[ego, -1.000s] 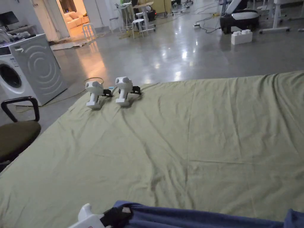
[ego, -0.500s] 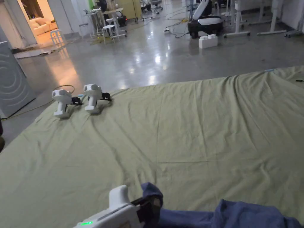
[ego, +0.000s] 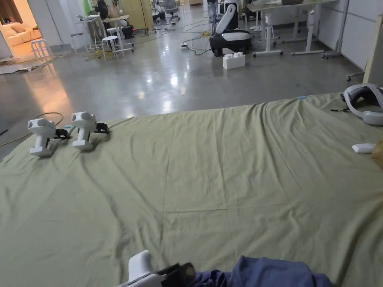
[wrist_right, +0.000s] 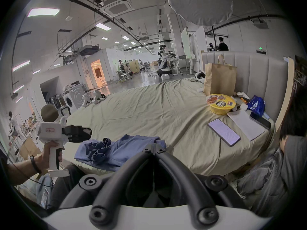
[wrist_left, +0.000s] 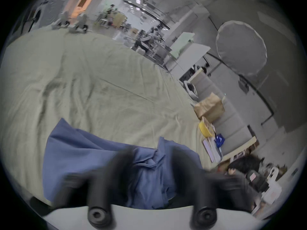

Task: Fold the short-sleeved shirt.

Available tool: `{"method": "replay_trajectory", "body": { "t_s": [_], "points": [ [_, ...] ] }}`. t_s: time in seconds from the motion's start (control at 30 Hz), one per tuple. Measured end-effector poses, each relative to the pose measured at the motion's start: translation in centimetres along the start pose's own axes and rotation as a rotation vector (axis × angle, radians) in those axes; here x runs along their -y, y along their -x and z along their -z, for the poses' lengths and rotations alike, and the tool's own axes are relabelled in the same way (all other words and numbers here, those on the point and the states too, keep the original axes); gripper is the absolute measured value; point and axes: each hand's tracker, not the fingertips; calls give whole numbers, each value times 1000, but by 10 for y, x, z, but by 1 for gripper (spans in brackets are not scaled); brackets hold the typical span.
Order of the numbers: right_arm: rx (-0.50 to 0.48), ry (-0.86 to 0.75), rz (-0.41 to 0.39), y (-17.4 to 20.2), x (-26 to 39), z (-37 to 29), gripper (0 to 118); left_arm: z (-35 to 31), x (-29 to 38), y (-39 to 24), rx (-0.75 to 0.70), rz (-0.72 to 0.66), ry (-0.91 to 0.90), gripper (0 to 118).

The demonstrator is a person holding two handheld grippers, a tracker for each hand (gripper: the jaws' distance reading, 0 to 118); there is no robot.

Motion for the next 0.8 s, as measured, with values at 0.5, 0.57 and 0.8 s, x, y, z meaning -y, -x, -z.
{"method": "replay_trajectory", "body": {
  "t_s": [0.5,0.57,0.8],
  "points": [
    [4,12,69,-10,-2,4,2,-5,14,-1,76,8,1,71],
    [-27,22,78,-10,-1,8,2,-34,-7,26,36,-61,-20,118],
    [-66,54,32,-2,2,8,2,-42,-4,136,-37,-418,-13,118]
  ]
}}
